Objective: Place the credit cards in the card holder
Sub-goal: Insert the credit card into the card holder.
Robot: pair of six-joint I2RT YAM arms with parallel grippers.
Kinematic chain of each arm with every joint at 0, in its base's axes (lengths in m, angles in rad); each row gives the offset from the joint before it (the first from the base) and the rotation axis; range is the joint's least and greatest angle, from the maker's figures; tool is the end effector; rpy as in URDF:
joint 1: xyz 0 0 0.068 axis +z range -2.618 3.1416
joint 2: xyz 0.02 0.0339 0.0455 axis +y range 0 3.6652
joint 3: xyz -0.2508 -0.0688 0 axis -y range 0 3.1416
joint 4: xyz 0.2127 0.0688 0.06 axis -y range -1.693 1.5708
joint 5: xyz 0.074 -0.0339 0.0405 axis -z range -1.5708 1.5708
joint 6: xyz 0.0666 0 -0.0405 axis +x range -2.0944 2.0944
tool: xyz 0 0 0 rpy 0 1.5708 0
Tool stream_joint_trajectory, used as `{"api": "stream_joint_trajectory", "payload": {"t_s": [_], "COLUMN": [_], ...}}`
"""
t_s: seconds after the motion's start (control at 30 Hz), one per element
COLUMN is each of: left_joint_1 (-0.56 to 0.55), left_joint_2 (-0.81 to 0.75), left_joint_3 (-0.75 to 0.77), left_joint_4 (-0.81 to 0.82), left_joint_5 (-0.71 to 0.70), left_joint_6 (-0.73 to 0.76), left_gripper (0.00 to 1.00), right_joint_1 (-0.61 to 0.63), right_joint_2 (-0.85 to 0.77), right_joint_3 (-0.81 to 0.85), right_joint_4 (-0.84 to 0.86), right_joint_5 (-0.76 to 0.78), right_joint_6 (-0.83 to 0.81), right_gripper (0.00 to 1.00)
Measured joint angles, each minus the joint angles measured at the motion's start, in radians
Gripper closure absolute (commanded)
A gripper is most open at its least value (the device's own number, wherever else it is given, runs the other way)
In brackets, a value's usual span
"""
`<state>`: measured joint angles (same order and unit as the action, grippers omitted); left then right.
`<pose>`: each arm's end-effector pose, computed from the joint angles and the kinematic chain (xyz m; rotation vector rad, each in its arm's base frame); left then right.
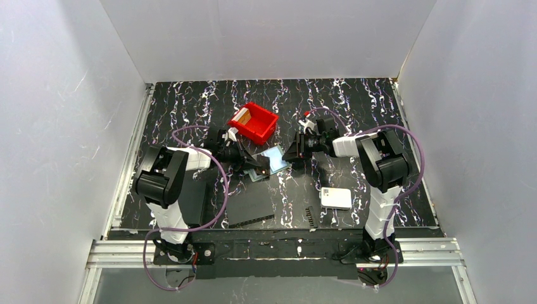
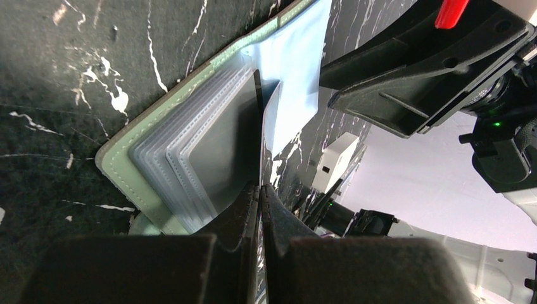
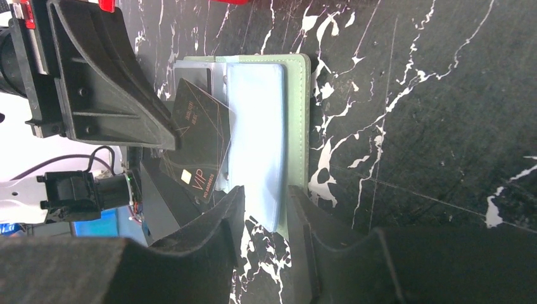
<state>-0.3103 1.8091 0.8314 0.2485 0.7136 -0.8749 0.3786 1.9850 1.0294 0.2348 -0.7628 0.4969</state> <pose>0.3110 -0.1455 0.1315 -0.2925 2.4888 -1.3821 0.3402 0.1849 0.1234 -0.2881 2.3813 1.3100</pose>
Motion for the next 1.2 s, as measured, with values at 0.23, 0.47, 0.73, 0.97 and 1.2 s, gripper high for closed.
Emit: {"api": "stream_joint_trajectory", "payload": {"t_s": [0.23,0.47,0.73,0.97,1.2], "left_joint_1": [0.000,0.000,-0.021,-0.032,-0.045], "left_joint_2": [0.002,0.010,0.045,0.065,0.062], "left_joint_3": [0.000,-0.012,-0.025,-0.035,-0.068], "left_joint_4": [0.036,0.129,0.199,0.247,0.298], "left_joint_5": [-0.040,-0.077,-0.090,-0.093,-0.131], "left_joint_6": [-0.005,-0.039,-0.083,-0.148,-0.208], "left_gripper": [1.00,1.00,1.00,1.00,1.00], "right_joint_1": [-0.003,-0.002,0.000,0.001,0.002], "right_joint_2": [0.000,0.002,0.002,0.002,0.002], "right_joint_3": [-0.013,-0.039,-0.046,-0.051,-0.064], "right_joint_4": [0.024,0.071,0.082,0.091,0.116], "right_joint_5": [0.000,-0.003,-0.005,-0.003,-0.002], "right_joint_6": [0.011,0.047,0.057,0.061,0.076], "right_gripper": [0.64,0.69,0.69,0.70,0.71]}}
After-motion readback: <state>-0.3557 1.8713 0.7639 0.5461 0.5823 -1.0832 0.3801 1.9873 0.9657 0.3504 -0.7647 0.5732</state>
